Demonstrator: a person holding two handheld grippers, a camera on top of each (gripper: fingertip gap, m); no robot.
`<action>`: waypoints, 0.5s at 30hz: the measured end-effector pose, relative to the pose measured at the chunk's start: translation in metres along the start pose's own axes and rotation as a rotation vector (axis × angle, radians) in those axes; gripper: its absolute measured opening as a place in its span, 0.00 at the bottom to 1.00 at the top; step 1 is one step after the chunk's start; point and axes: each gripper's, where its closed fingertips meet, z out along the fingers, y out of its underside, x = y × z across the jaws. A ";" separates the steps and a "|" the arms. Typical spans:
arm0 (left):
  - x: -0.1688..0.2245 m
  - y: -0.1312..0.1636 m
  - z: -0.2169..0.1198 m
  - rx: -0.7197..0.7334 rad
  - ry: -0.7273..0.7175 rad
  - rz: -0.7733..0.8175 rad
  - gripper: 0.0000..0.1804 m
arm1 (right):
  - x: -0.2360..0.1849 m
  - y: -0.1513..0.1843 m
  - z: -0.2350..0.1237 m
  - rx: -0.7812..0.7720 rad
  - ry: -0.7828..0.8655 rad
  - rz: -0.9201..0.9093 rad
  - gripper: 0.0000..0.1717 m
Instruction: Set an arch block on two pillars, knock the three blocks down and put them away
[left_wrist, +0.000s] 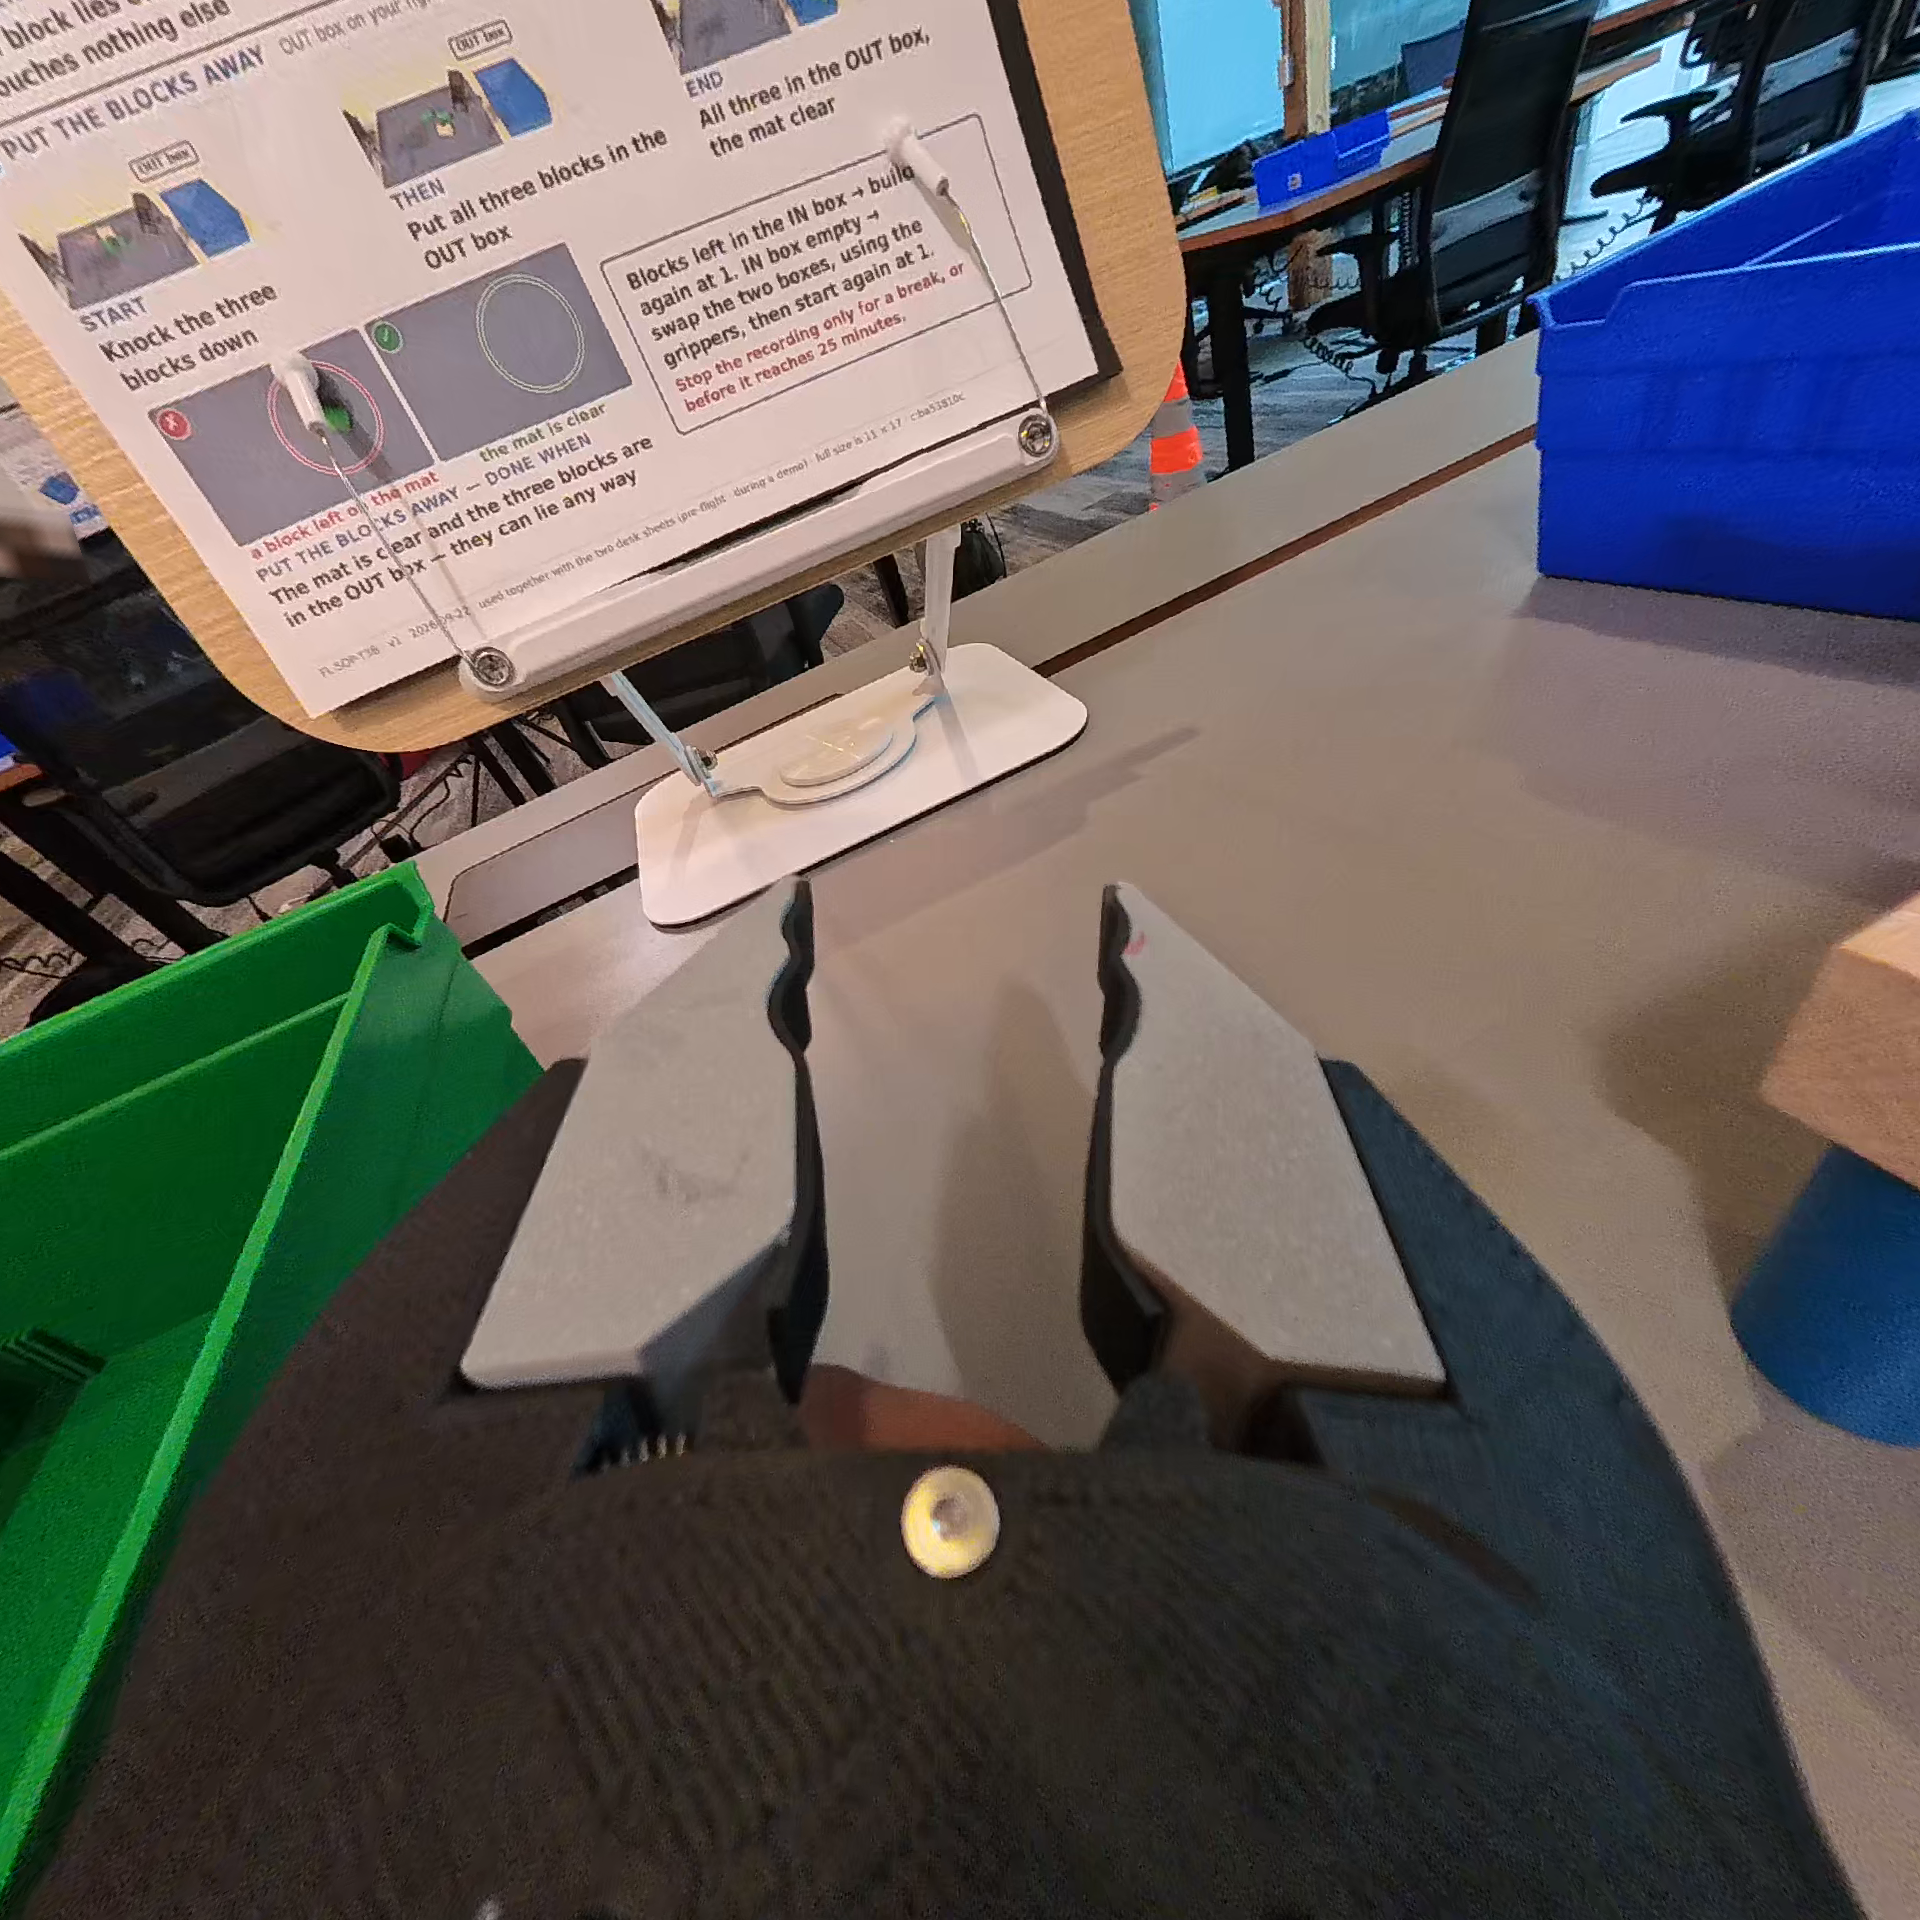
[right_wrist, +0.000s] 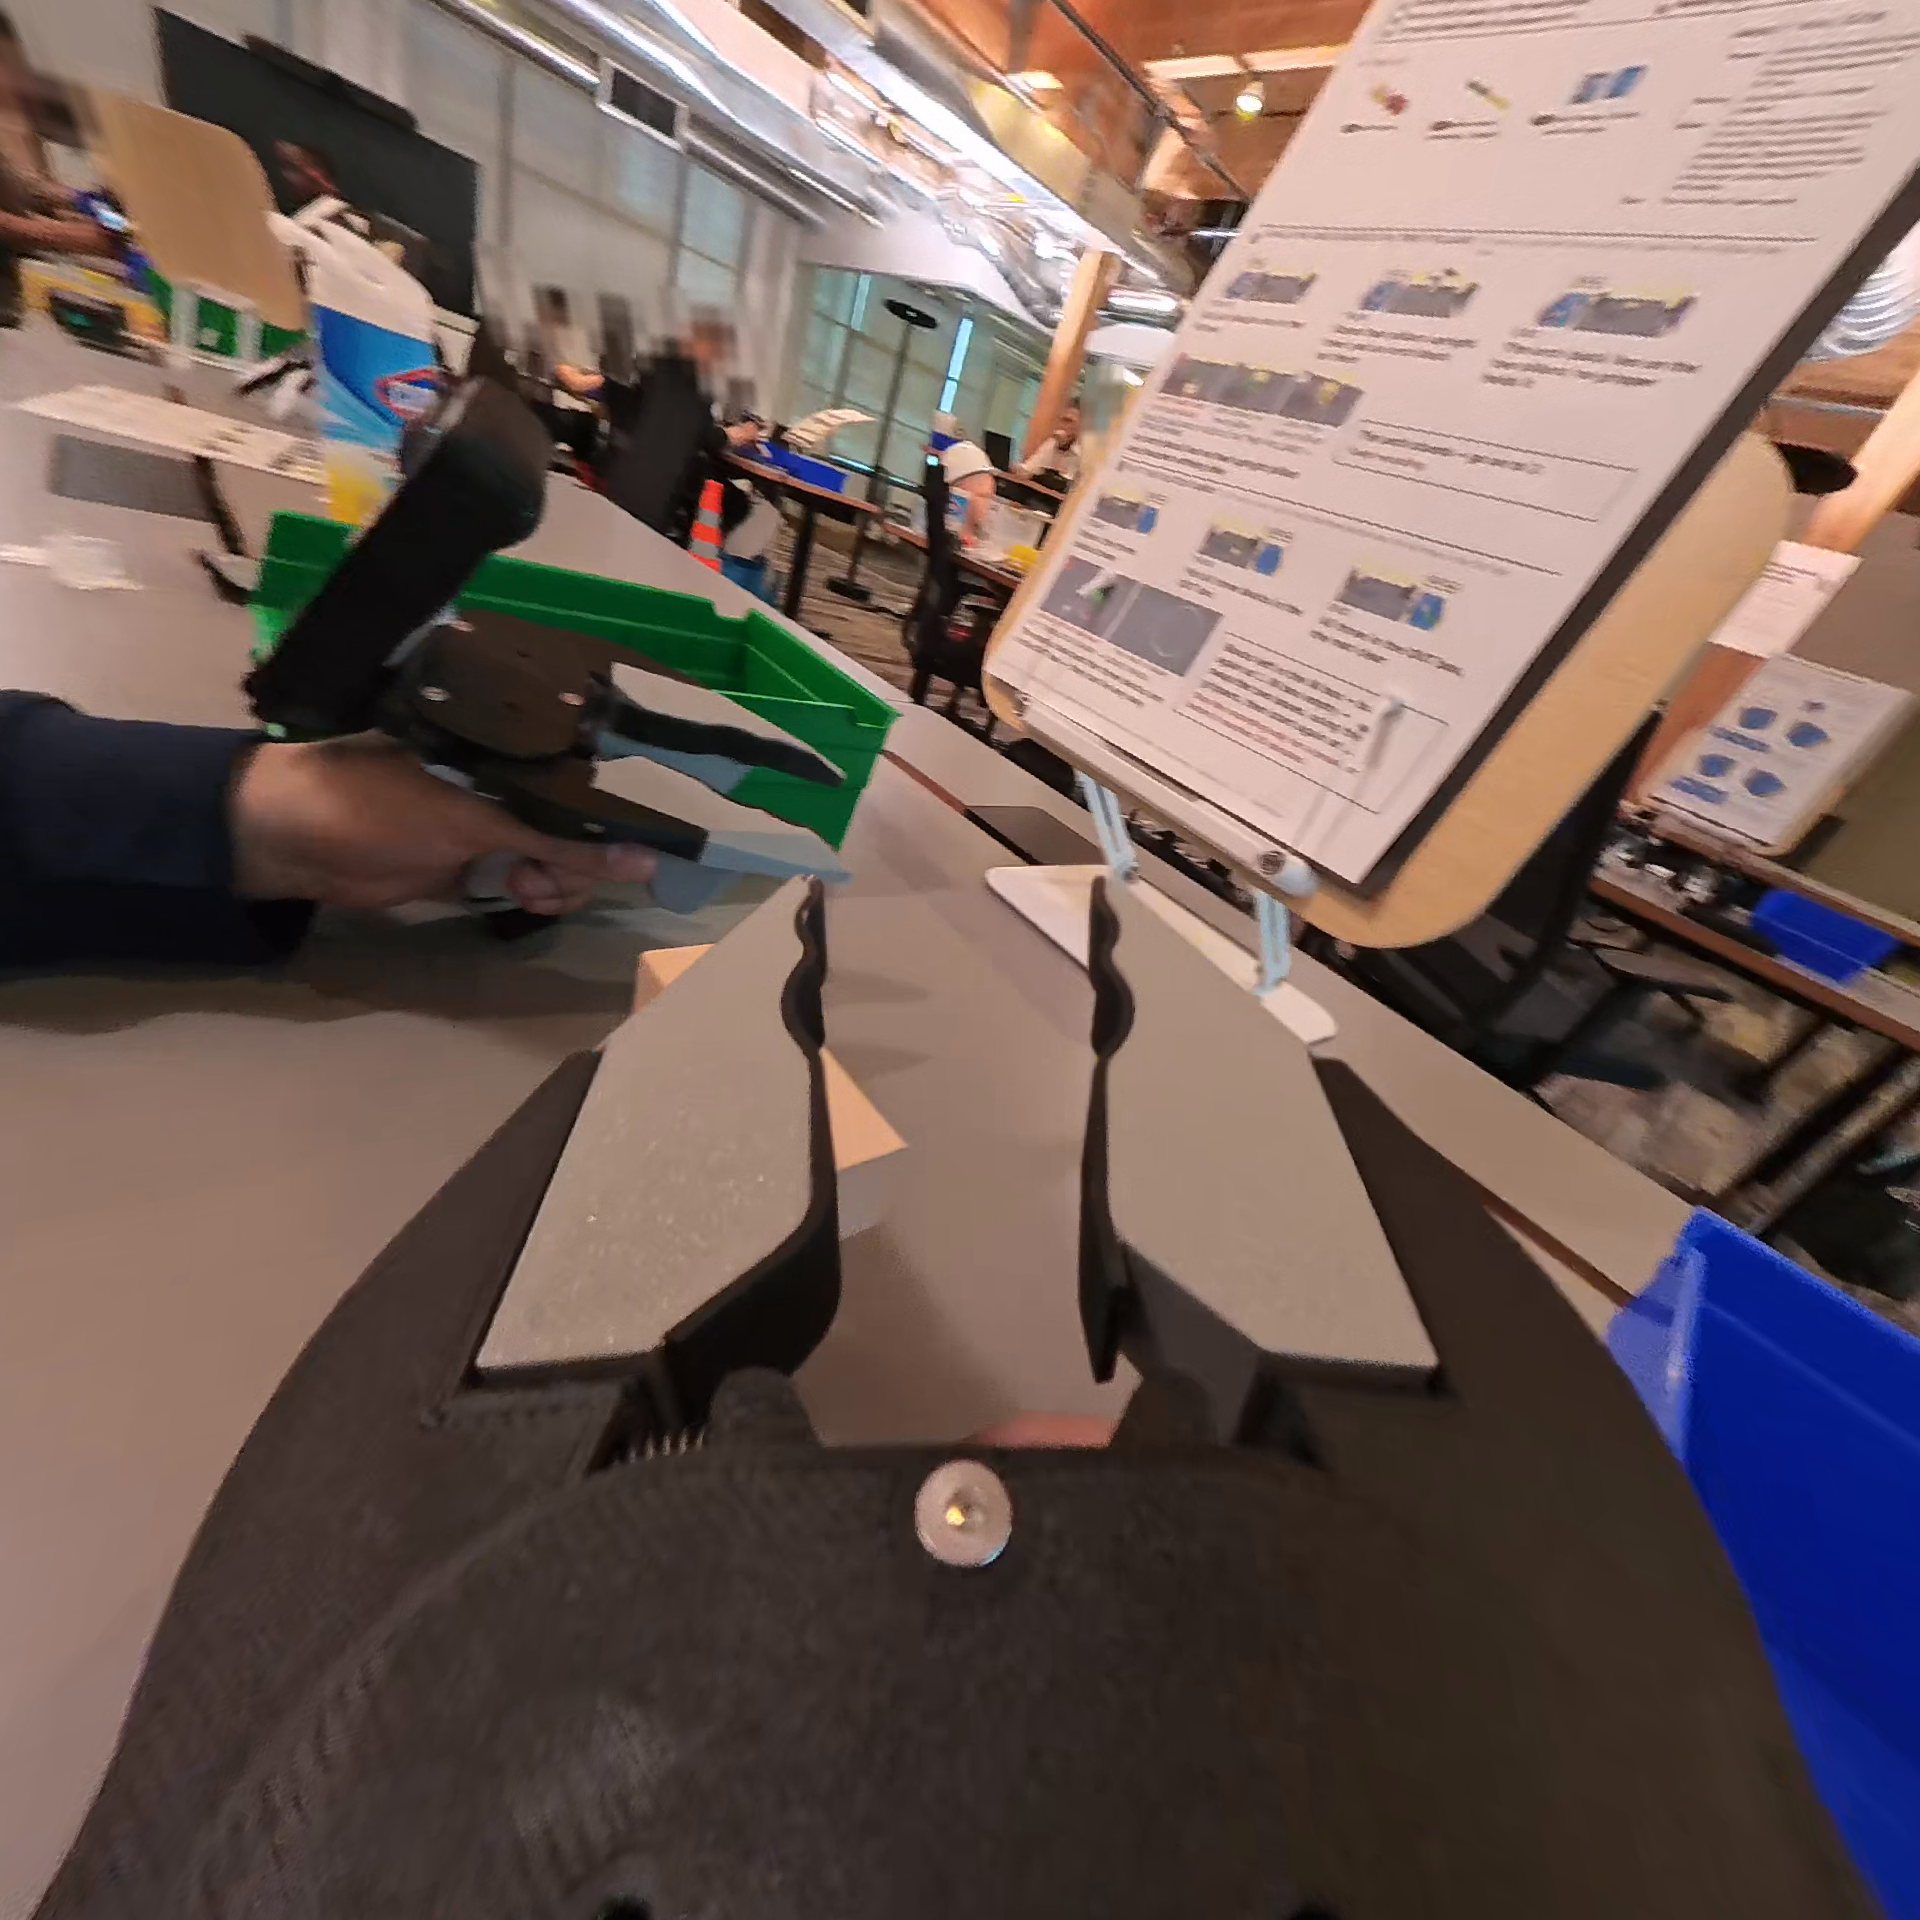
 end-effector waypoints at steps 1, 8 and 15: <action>0.000 0.001 0.000 -0.005 0.003 -0.002 0.30 | -0.005 -0.001 -0.001 0.002 -0.035 0.008 0.26; 0.001 0.002 0.001 -0.011 0.005 -0.002 0.30 | -0.044 -0.011 -0.010 0.050 -0.326 0.092 0.00; 0.002 0.002 0.001 -0.012 0.010 0.004 0.30 | -0.095 0.018 -0.007 -0.126 -0.586 0.085 0.00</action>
